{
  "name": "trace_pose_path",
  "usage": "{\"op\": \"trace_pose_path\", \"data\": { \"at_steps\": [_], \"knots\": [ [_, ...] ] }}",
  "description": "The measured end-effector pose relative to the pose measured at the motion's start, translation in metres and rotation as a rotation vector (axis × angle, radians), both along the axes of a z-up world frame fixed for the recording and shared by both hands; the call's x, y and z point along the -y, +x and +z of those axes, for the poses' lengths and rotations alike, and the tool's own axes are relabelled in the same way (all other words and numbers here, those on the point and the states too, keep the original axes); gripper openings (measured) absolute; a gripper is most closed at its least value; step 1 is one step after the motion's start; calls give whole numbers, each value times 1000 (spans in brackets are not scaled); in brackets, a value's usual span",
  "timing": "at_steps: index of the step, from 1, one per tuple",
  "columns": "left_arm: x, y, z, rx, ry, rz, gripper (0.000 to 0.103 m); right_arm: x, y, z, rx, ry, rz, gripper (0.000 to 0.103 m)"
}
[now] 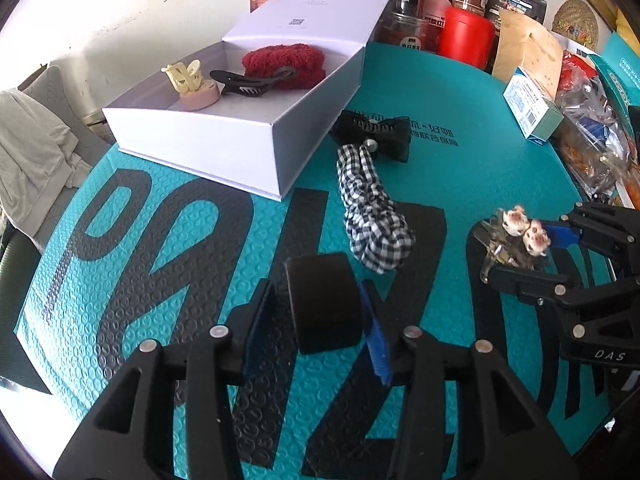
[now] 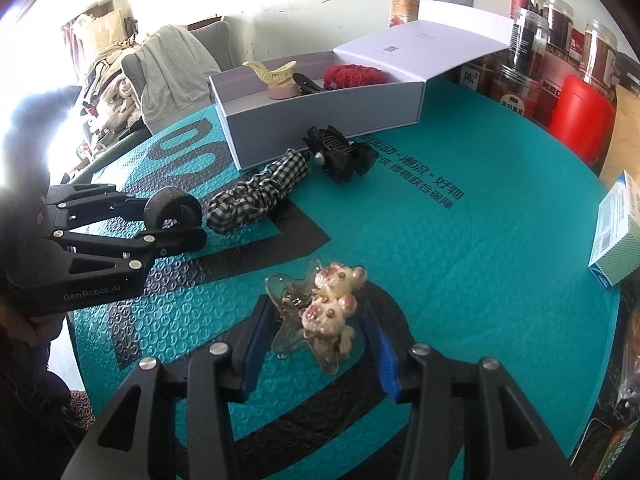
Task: Organize objects
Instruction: 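Close the right tool on the gold bear clip while the left tool holds the hair tie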
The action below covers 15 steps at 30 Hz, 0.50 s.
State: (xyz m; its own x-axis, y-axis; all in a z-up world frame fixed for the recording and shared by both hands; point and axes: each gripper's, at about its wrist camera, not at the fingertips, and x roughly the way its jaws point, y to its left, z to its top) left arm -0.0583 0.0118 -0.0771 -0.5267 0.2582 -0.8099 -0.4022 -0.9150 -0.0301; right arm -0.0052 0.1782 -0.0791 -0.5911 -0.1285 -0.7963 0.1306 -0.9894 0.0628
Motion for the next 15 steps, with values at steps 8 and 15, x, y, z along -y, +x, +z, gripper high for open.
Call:
{"op": "trace_pose_path", "data": {
  "at_steps": [8, 15],
  "knots": [
    [0, -6, -3, -17, 9, 18, 57, 1, -5, -5, 6, -11, -9, 59],
    [5, -6, -2, -37, 19, 39, 35, 0, -7, -6, -8, 3, -25, 54]
  ]
}}
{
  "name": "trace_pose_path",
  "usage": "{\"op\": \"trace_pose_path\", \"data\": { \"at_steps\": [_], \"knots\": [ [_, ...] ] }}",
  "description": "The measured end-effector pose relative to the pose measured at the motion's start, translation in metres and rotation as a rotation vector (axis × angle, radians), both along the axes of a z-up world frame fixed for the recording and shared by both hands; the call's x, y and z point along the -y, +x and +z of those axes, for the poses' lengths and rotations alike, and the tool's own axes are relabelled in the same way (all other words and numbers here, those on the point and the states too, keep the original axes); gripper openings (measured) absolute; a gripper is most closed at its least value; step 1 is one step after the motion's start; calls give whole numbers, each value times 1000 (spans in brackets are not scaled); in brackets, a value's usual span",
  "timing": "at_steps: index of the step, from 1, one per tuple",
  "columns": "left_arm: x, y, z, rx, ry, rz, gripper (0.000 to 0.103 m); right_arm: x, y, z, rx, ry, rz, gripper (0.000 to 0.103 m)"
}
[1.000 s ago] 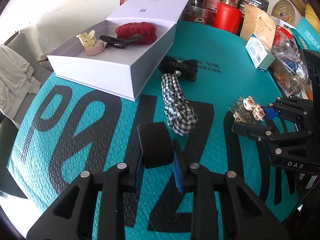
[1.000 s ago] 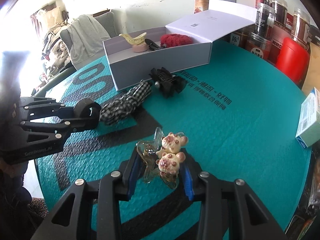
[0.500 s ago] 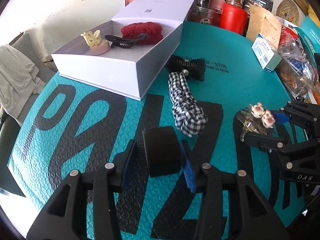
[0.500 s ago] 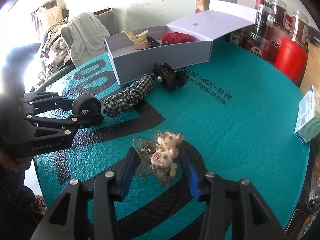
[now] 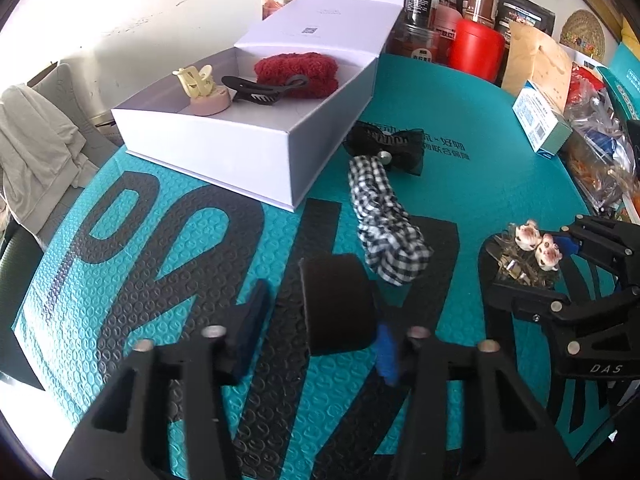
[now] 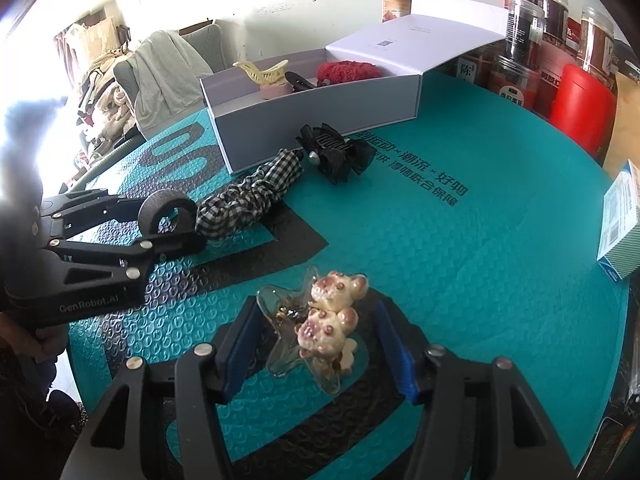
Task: Organize objects
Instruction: 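Close the right tool on the gold bear clip while the left tool holds the hair tie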
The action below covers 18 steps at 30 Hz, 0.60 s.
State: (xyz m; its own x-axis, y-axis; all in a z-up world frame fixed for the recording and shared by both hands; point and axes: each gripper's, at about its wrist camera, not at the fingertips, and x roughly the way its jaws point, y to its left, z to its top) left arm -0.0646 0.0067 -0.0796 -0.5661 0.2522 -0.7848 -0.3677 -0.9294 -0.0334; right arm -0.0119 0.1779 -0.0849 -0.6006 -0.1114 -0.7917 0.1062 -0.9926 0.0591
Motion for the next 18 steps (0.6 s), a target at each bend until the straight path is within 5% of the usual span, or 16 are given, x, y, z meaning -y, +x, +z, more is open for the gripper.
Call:
{"op": "trace_pose_path", "data": {
  "at_steps": [3, 18],
  "knots": [
    [3, -1, 1, 0, 15, 11, 25, -2, 0, 0, -10, 28, -12, 41],
    [16, 20, 17, 3, 19, 45, 25, 3, 11, 6, -12, 20, 17, 41]
  ]
}}
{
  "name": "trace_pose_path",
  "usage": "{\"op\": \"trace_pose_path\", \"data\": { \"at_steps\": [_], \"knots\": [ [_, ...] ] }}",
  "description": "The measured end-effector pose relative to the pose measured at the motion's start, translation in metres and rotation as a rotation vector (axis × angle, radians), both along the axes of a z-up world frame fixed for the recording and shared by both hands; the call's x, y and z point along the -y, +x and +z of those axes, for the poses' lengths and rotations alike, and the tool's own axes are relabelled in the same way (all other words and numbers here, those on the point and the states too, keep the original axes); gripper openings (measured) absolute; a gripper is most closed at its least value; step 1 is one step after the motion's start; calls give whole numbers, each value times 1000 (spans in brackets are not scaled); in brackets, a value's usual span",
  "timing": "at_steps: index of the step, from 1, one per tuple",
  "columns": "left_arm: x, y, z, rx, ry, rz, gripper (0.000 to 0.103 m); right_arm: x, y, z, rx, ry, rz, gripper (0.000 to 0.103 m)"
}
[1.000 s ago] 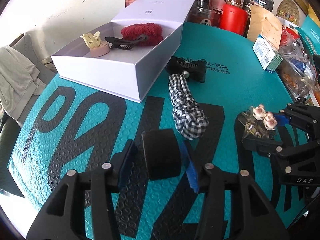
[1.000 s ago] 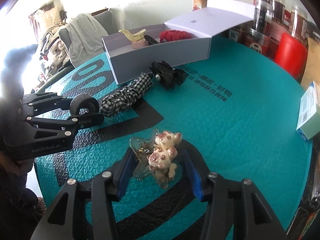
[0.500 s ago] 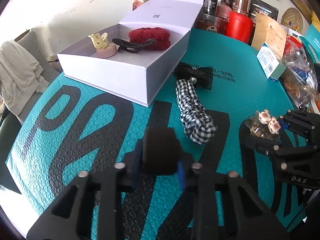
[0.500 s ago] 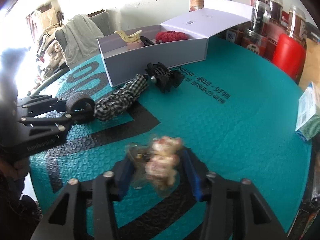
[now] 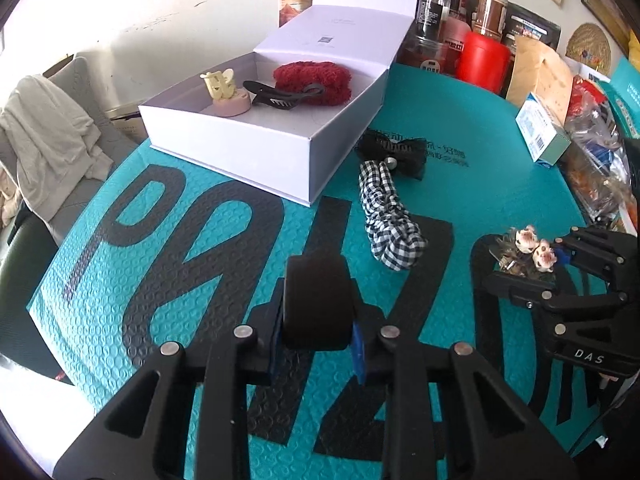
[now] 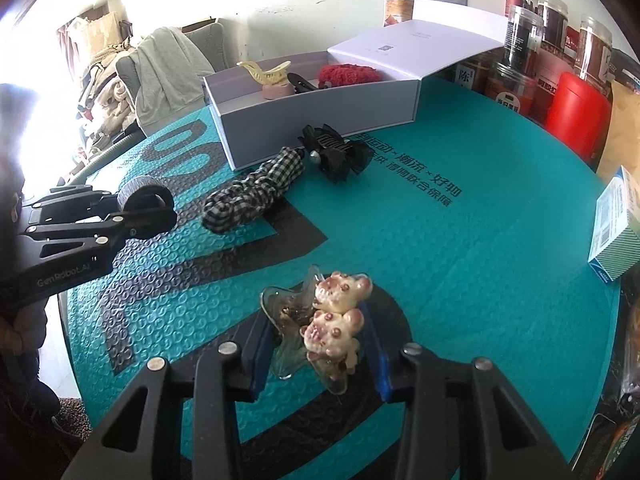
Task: Organize objects
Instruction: 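Close the right tool on the gold bear clip while the left tool holds the hair tie, then carry the hair tie and gold bear clip with both tools into the white box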
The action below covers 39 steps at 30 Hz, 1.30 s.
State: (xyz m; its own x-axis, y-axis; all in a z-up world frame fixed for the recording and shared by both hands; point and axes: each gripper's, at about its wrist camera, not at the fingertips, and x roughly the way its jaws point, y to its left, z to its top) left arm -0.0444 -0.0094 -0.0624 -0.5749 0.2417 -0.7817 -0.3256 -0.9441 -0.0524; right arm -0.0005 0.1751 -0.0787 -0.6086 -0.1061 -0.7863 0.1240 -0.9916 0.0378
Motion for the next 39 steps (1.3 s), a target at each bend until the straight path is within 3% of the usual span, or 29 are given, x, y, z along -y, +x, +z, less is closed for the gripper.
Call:
{"op": "trace_pose_path", "data": {
  "at_steps": [23, 39],
  "knots": [
    [6, 35, 40, -29, -35, 54, 25, 16, 33, 50, -100, 56, 55, 41],
    [1, -12, 61, -41, -44, 42, 25, 12, -10, 74, -116, 57, 114, 41]
  ]
}}
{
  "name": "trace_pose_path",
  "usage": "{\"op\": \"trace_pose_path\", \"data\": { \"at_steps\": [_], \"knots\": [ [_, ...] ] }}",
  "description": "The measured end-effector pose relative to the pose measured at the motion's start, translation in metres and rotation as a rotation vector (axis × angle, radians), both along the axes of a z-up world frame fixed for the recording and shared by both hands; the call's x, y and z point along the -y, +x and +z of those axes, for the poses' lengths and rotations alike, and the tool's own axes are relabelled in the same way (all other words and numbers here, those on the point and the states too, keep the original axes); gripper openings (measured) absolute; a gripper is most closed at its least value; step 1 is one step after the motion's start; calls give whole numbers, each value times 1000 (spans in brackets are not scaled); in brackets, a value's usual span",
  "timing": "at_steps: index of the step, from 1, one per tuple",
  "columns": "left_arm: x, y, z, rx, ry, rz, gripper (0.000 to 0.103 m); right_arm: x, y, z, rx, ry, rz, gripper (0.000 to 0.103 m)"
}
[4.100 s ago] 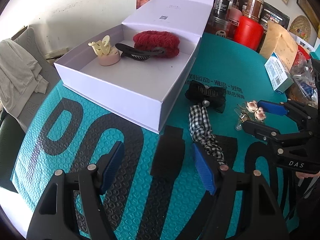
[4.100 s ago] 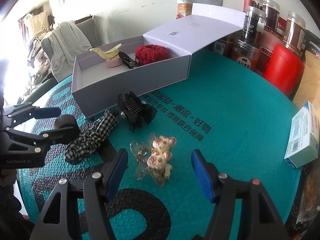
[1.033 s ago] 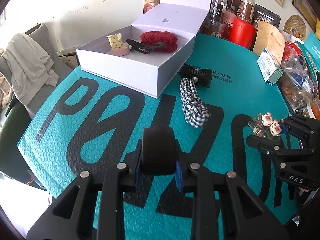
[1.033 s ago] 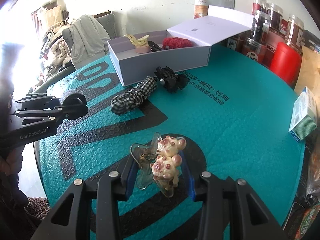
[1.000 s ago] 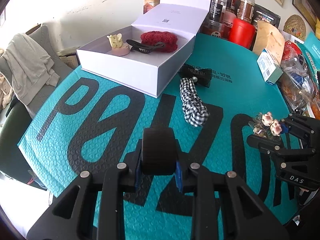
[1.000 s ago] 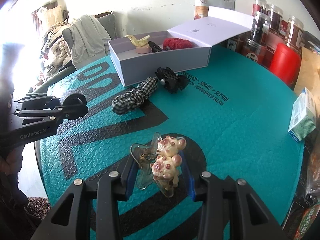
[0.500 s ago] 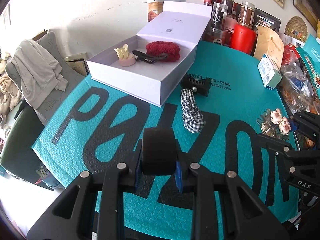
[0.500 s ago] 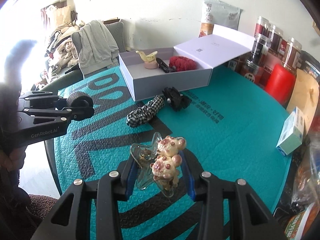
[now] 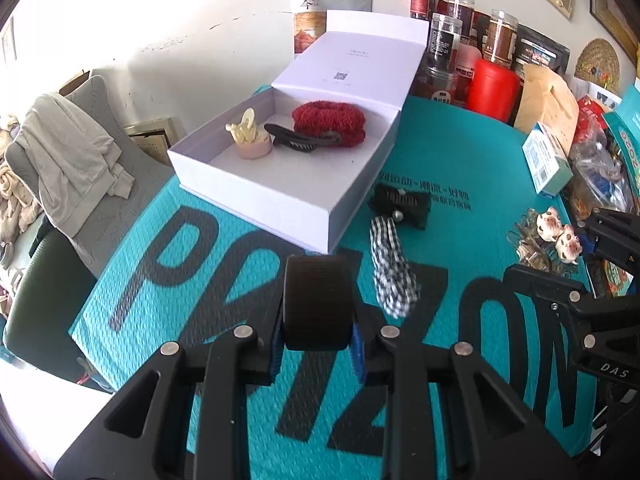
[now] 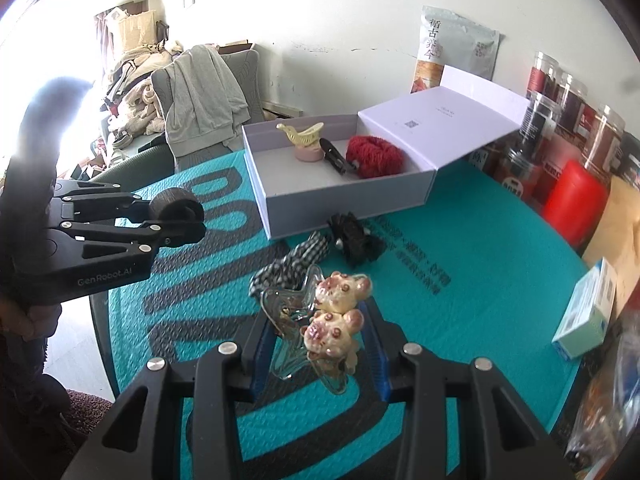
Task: Organize objects
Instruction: 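Carry the hair tie and gold bear clip with both tools into the white box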
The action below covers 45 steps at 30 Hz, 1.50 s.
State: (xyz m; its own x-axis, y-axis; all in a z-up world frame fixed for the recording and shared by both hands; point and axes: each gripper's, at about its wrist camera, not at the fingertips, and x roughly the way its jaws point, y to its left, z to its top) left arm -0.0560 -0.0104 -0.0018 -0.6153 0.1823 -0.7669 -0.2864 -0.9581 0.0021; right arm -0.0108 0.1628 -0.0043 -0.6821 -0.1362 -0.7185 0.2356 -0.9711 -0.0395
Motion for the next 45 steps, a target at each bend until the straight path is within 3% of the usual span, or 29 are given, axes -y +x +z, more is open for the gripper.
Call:
{"op": "trace_pose_path", "data": {
  "at_steps": [24, 45],
  "knots": [
    [-15, -102, 20, -33, -61, -36, 25, -7, -89, 34, -45, -4, 46, 41],
    [-8, -186, 5, -19, -66, -29, 25, -7, -163, 28, -55, -10, 61, 41]
  ]
}}
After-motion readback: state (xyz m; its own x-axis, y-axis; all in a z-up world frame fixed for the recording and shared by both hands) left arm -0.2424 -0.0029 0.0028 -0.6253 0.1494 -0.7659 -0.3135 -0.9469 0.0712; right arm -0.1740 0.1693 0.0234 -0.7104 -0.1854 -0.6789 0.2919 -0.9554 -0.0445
